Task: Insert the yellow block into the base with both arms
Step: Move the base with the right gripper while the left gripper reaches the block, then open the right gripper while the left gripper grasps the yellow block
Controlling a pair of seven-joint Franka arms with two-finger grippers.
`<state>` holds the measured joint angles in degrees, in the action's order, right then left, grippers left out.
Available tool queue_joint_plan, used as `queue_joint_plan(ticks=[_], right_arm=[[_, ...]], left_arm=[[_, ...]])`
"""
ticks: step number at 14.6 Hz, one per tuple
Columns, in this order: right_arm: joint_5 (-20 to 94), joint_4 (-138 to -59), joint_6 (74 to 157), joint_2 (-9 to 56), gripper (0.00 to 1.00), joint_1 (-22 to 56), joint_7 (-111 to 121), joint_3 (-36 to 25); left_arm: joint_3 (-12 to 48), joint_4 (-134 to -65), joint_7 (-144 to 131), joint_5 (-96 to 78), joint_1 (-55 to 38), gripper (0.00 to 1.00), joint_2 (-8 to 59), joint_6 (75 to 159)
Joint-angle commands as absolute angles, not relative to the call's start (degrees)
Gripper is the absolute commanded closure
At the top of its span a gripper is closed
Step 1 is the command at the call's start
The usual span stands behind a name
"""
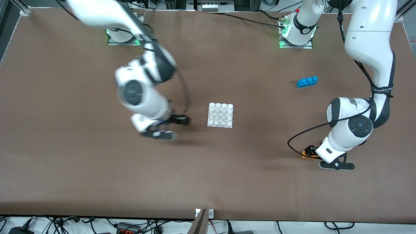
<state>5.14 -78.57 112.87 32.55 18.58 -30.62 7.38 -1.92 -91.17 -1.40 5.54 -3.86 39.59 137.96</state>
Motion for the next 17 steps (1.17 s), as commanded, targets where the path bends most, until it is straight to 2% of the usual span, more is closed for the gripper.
queue_joint_plan(ticks=[1,2,6,9,11,13,16,17], right_arm=[[5.0,-80.3,103.0,26.0,0.0,8.9,-17.5,8.5],[4.8,-80.3,98.3,24.7,0.0,6.9,-13.6,8.5],[3.8,-80.1,88.5,20.6,0.0,-2.9,0.3,7.5],[-1.2,-80.2,77.2,19.6,0.0,-5.9,8.6,6.5],[-5.3,-82.0,75.5,14.4,0.0,-6.0,13.5,6.4],[-8.2,-87.3,75.8,7.6,0.0,-6.0,14.0,5.5],[-6.5,-89.4,77.4,3.7,0.0,2.2,14.0,-7.3],[-3.1,-89.8,78.0,3.0,0.0,0.9,14.2,-7.4]], left_arm=[[-1.9,-90.0,0.8,6.4,-3.8,0.0,40.6,138.4],[-1.9,-90.1,2.1,6.3,-3.6,0.0,40.7,138.9],[-1.8,-90.1,3.5,6.3,-3.5,0.0,41.8,140.1],[-1.8,-90.2,3.3,5.5,-3.3,0.0,42.5,140.1],[-1.8,-90.7,3.3,5.4,-3.3,0.0,42.6,140.1],[-1.5,-91.8,2.7,5.4,-3.3,0.0,42.6,140.0],[-1.3,-92.2,2.6,3.3,-3.1,0.0,42.6,140.0],[-1.3,-92.2,2.6,2.7,-3.1,0.0,42.7,140.0]])
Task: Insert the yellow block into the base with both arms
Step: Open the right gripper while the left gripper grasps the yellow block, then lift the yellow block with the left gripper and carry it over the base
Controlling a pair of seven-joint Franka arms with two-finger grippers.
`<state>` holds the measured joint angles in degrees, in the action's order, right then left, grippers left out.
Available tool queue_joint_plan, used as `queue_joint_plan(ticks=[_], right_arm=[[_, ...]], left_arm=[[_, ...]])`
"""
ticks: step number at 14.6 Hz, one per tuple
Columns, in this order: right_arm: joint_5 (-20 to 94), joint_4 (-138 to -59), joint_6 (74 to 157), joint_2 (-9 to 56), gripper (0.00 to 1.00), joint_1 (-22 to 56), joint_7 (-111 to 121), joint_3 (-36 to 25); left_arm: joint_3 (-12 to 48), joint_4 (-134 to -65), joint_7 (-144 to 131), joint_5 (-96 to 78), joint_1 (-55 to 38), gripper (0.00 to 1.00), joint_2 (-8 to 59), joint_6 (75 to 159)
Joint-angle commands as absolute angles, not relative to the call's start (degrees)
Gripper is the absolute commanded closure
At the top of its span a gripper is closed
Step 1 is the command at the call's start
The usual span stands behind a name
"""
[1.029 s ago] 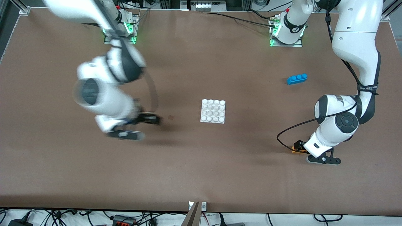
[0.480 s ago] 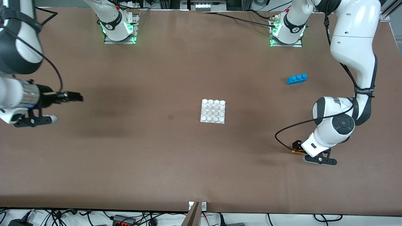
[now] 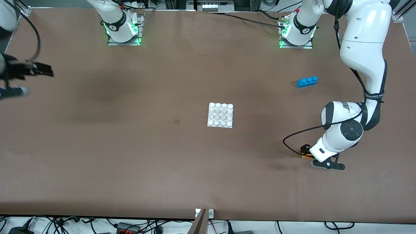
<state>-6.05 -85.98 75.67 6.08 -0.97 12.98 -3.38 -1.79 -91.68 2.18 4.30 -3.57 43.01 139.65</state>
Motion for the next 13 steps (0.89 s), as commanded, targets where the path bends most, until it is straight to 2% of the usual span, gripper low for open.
queue_joint_plan(ticks=[1,4,8,13], right_arm=[[0.3,-91.6,79.7,2.5,0.0,-1.1,15.1,-7.1],[1.5,-97.5,89.3,-1.7,0.0,-2.3,21.0,-2.9],[0.1,-96.5,89.3,-2.4,0.0,-5.9,20.7,1.1],[-0.2,-97.6,89.1,-4.1,0.0,-4.9,18.0,1.0]], left_arm=[[-1.3,-92.3,2.6,2.6,-3.1,0.0,42.8,140.0],[-1.0,-92.9,2.6,1.8,-3.1,0.0,42.7,140.0],[-0.4,-93.0,2.7,0.9,-3.0,0.0,42.8,140.0],[-0.4,-92.9,3.2,1.0,-3.0,0.23,42.8,140.0]])
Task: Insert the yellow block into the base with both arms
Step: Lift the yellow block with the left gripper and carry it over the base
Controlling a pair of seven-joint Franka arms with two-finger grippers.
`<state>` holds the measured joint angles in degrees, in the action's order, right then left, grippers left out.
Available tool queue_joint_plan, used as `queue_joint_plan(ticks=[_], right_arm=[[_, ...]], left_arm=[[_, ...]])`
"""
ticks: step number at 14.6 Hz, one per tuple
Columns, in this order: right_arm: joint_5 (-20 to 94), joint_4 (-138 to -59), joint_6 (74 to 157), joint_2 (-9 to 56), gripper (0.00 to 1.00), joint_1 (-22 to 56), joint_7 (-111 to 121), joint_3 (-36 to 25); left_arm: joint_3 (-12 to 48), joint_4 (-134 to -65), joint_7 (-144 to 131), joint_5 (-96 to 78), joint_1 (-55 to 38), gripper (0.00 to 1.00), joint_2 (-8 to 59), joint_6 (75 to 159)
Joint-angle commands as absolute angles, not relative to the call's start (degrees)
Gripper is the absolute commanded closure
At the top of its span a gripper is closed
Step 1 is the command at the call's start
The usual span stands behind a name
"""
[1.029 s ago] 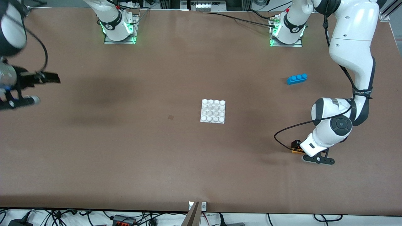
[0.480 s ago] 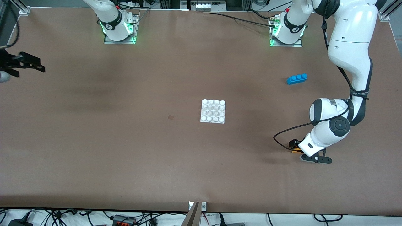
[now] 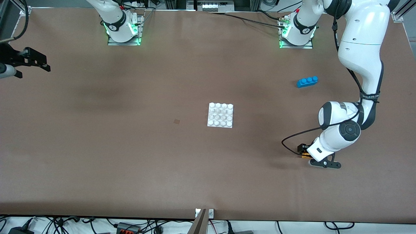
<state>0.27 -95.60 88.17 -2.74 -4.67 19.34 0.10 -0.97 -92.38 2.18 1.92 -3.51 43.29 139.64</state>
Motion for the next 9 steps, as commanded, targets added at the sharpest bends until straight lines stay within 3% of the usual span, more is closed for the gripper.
queue_joint_plan(ticks=[1,5,9], right_arm=[[-0.2,-97.6,89.6,-4.1,0.0,-4.8,17.7,0.8],[-5.4,-96.6,89.9,-3.4,0.0,-3.4,17.8,0.9],[0.9,-96.5,87.5,-3.0,0.0,-5.0,10.4,0.0]], left_arm=[[-0.4,-92.9,3.2,0.9,-3.0,0.27,42.8,140.0],[-0.4,-92.0,3.0,0.9,-2.9,0.4,42.6,140.0],[-0.4,-92.1,2.8,0.7,-3.2,0.52,41.8,139.8]])
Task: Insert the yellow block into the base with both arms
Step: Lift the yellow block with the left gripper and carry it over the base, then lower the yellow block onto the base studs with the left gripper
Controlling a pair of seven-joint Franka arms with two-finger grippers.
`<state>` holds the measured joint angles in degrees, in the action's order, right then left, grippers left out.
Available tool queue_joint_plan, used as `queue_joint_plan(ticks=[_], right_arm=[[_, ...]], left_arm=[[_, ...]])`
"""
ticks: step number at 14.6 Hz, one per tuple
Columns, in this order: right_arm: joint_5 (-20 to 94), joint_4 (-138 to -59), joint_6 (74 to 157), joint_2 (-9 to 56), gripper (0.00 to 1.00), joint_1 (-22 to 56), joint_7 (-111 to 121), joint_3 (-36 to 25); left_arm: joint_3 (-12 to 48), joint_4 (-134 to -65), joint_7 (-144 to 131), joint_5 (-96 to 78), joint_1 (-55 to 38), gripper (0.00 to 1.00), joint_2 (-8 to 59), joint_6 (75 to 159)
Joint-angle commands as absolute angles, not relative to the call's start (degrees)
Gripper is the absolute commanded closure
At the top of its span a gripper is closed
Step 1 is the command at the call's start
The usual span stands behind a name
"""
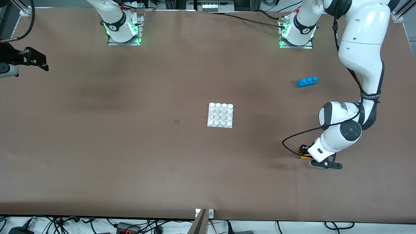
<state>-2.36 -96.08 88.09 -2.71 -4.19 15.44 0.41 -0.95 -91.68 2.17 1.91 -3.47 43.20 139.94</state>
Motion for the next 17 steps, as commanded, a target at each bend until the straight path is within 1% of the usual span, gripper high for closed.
queue_joint_plan(ticks=[1,3,5,6,9,11,12,15,17], right_arm=[[1.6,-96.6,87.6,-2.7,0.0,-5.3,7.2,-0.3],[1.1,-96.6,87.2,-3.2,0.0,-4.8,5.8,0.1],[1.1,-96.4,87.6,-3.1,0.0,-4.7,5.5,0.2],[1.1,-96.2,87.7,-2.8,0.0,-4.7,5.5,0.1],[1.3,-96.2,87.6,-2.8,0.0,-4.9,5.5,0.1],[1.3,-96.2,87.6,-2.7,0.0,-4.9,5.5,0.0],[1.3,-96.2,87.6,-2.7,0.0,-4.7,5.5,0.1],[1.5,-96.3,87.4,-2.7,0.0,-4.8,5.5,0.1],[1.5,-96.2,87.4,-2.7,0.0,-4.8,5.5,0.1]], left_arm=[[-0.3,-92.1,2.6,0.6,-3.5,0.53,41.0,139.4],[3.0,-92.6,-0.9,0.5,-3.7,0.53,38.7,137.4],[5.7,-92.5,-6.6,0.5,-4.6,0.54,36.3,132.1],[7.2,-92.3,-10.3,0.5,-5.4,0.53,35.3,129.6],[10.0,-92.0,-19.7,0.5,-10.4,0.53,33.1,126.0],[13.6,-92.0,-29.7,0.6,-13.3,0.53,33.3,125.9],[14.2,-92.0,-34.5,0.7,-15.3,0.54,33.5,126.4],[14.3,-91.5,-40.3,1.3,-21.8,0.53,34.3,127.9],[14.2,-91.6,-39.7,1.5,-24.0,0.53,35.6,128.4]])
